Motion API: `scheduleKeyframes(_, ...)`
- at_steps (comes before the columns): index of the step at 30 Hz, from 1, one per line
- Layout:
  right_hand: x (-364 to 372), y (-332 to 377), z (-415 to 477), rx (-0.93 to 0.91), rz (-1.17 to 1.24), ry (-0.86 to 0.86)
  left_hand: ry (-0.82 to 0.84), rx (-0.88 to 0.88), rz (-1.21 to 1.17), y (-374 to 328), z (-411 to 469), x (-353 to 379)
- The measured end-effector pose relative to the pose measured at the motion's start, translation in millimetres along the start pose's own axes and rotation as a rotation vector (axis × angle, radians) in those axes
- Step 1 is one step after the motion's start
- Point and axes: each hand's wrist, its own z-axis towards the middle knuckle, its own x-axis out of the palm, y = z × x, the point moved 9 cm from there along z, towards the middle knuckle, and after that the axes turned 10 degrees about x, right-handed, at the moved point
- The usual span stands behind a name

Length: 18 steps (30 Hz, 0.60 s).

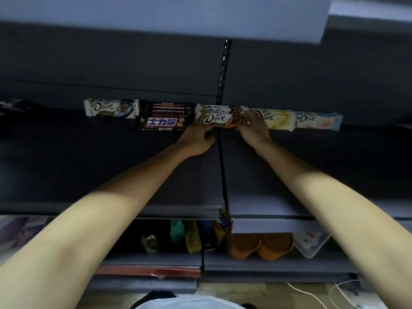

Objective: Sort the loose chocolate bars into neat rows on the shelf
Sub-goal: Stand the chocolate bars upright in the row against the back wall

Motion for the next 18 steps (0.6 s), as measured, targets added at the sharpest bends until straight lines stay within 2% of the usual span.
scheduleKeyframes(5,10,18,-6,-0.196,-0.353,-0.092,-0.049,-0.052,0.019,1,-24,-20)
scheduleKeyframes(9,57,50,-35,-0.373,-0.363,0.107,-0.143,-0.115,0.112,19,-69,-51)
scheduleKeyframes(13,123,92,-78,-0.516,-0.367,0.299,-0.198,-0.280,0.171,57,-133,-85)
scheduleKeyframes(18,199,153,-136,-0.596,-0.297,0.488,-0.301,-0.449,0.235,110,-219,-141)
